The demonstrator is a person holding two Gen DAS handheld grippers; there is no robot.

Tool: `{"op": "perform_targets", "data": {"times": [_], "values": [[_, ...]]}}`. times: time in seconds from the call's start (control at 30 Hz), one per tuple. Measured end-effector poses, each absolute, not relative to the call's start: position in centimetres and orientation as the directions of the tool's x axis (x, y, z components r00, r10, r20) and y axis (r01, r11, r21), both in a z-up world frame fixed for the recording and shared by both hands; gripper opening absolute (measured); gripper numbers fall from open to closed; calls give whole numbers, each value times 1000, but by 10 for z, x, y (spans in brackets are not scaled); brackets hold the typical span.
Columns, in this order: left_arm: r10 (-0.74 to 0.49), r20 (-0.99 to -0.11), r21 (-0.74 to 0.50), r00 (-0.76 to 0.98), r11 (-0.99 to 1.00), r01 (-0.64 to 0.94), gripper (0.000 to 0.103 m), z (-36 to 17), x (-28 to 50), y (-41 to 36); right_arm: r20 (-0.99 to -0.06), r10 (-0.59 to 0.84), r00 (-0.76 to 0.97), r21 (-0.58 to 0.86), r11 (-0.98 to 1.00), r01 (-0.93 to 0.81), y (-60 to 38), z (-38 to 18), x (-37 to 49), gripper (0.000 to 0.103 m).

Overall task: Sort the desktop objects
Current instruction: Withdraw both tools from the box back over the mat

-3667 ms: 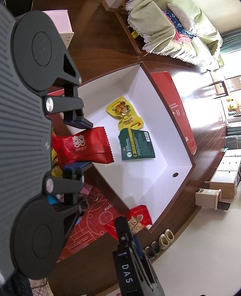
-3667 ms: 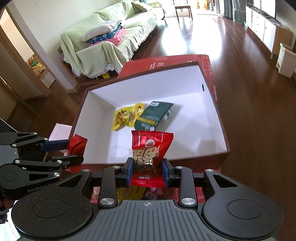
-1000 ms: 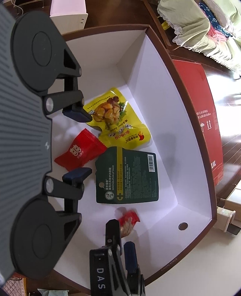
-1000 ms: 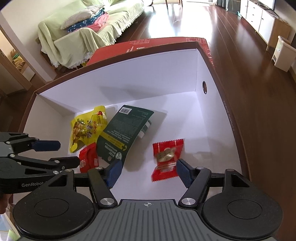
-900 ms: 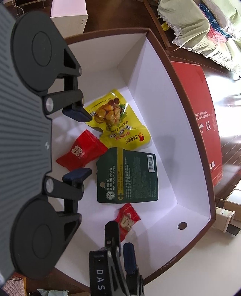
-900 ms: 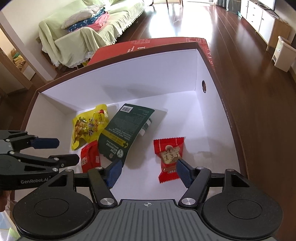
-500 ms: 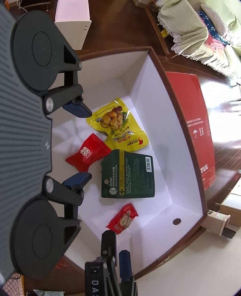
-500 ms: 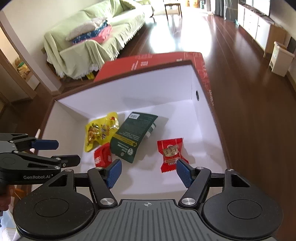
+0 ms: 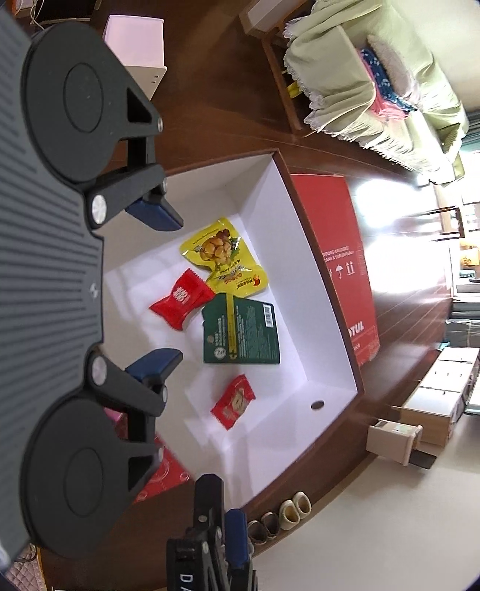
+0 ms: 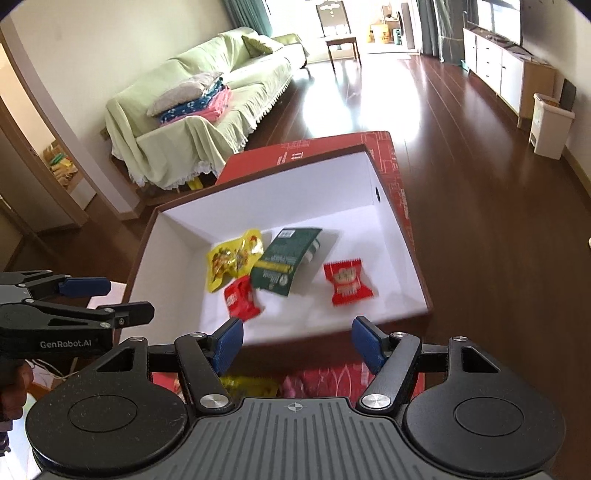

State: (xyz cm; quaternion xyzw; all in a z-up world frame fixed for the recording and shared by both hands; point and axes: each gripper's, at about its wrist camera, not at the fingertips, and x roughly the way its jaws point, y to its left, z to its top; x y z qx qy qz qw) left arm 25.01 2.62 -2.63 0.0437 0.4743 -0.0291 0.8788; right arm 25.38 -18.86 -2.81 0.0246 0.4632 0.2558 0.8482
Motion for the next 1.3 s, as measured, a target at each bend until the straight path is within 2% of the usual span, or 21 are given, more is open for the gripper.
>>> {"op": "perform_targets", "data": {"times": [0.33, 0.7, 0.93, 1.3], "values": [[1, -821, 44, 571, 997, 61, 69, -15, 178, 17, -804, 446, 392, 292, 872, -393, -227, -42, 197, 68], [19, -884, 11, 466, 1000, -19, 68, -56, 101, 30, -866, 411, 284, 262, 858, -442, -234, -76, 152, 68], [32, -891, 10, 452, 999, -51, 64, -61, 94, 37, -876, 409, 257, 253, 841, -478, -225, -83, 148, 68], [10, -906, -10, 424, 999, -46, 64, -75, 107, 44, -889, 383, 252, 250, 866, -434, -224, -92, 163, 68]]}}
